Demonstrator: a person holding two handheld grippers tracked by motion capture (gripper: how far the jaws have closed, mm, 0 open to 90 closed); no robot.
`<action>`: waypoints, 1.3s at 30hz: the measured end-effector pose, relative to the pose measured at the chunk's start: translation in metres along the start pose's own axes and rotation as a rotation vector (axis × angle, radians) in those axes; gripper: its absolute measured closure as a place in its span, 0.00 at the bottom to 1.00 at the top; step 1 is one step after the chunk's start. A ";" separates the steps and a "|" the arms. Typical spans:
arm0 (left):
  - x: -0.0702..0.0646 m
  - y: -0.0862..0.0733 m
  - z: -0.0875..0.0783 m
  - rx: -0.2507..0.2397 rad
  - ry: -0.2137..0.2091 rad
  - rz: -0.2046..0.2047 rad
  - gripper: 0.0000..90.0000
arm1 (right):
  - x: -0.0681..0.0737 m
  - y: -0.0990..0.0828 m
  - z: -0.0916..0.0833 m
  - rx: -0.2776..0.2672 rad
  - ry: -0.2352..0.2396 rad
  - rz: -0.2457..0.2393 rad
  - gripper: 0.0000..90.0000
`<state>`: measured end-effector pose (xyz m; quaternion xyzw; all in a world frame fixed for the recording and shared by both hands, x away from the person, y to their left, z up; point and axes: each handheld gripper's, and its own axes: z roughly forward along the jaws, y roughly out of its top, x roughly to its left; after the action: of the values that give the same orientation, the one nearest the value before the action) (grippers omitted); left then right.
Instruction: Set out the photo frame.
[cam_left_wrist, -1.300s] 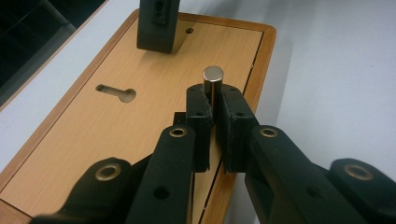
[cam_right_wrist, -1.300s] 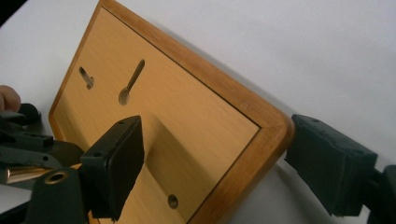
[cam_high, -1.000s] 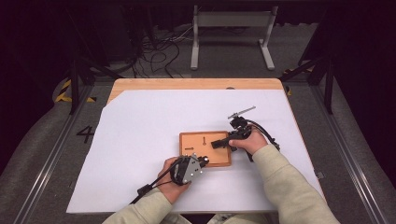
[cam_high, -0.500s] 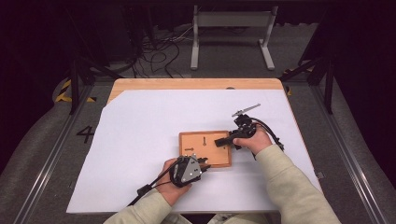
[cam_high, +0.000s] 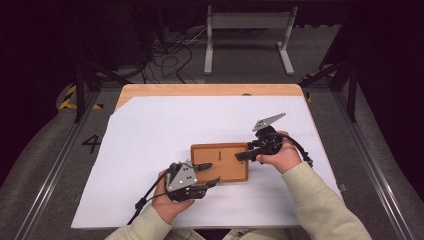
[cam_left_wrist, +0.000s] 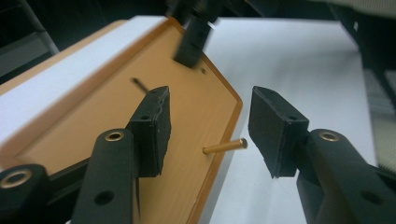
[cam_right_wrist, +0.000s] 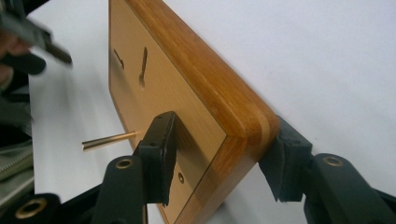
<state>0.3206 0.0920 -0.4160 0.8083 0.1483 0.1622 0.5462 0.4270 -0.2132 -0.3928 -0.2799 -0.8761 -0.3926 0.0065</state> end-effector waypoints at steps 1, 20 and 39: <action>0.000 0.000 0.000 0.000 0.000 0.000 0.54 | 0.000 0.000 0.000 0.000 0.000 0.000 0.57; 0.050 -0.017 -0.060 -0.074 0.286 -0.173 0.48 | 0.063 -0.026 -0.027 0.000 -0.120 -0.387 0.70; 0.070 -0.038 -0.056 -0.005 0.275 -0.272 0.46 | 0.102 -0.056 -0.031 0.004 -0.159 -0.539 0.71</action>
<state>0.3572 0.1817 -0.4250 0.7497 0.3289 0.1962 0.5397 0.3070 -0.2155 -0.3858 -0.0667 -0.9174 -0.3554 -0.1663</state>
